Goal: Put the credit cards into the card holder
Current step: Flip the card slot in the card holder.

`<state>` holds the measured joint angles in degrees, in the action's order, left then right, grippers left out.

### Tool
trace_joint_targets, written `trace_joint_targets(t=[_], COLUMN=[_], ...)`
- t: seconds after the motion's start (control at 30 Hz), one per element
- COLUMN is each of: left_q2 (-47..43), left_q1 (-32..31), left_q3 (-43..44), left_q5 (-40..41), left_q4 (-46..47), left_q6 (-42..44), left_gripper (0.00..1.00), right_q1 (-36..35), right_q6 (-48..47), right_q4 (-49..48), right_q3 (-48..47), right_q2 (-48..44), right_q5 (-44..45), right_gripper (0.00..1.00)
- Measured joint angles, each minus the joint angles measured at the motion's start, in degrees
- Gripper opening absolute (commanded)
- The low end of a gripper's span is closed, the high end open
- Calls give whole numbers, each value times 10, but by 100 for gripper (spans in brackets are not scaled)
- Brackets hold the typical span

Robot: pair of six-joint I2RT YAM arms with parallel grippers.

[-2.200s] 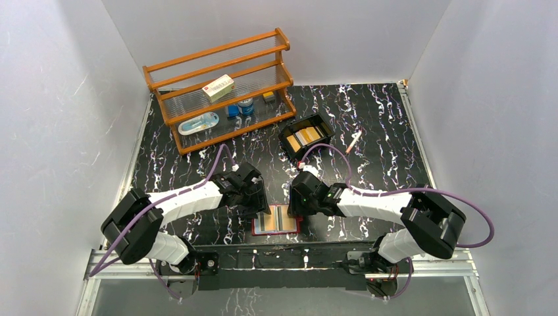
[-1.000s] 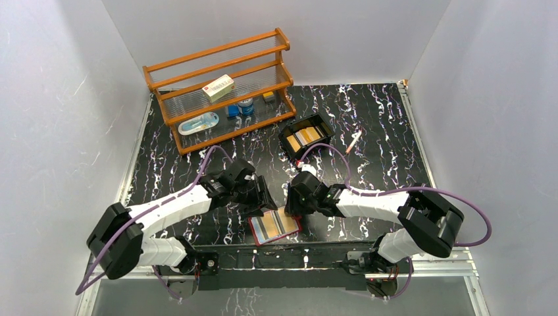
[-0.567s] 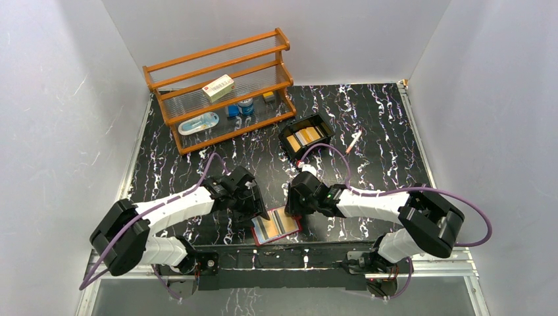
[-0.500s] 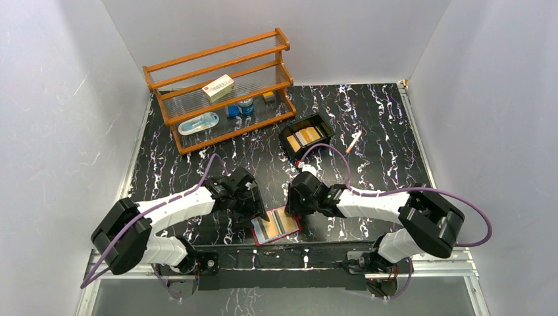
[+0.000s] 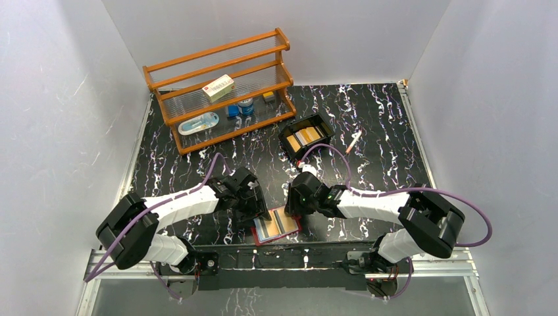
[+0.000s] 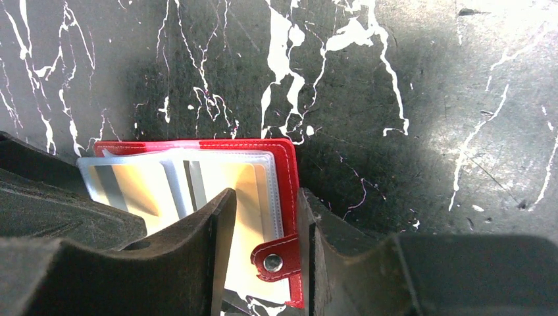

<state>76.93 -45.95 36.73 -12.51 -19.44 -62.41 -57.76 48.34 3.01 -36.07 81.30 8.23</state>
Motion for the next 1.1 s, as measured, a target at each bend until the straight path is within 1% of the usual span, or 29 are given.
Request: trace_joint_targets(t=[0.6,0.77,1.1], left_q2=[-8,-13,-13], left_q1=[0,0,0], left_q3=[2,2,7], left_q5=[-1,-2,-17], left_q4=[47,61,106], left_q6=[9,10,24], left_gripper=[59,59,59], right_q1=[0,0,-1], right_q6=[12,13,13], right_q4=[-15,0,20], right_q3=[7,7,13], right_q2=[-1,-11,-27], right_q5=[0,0,8], right_gripper=[47,52,54])
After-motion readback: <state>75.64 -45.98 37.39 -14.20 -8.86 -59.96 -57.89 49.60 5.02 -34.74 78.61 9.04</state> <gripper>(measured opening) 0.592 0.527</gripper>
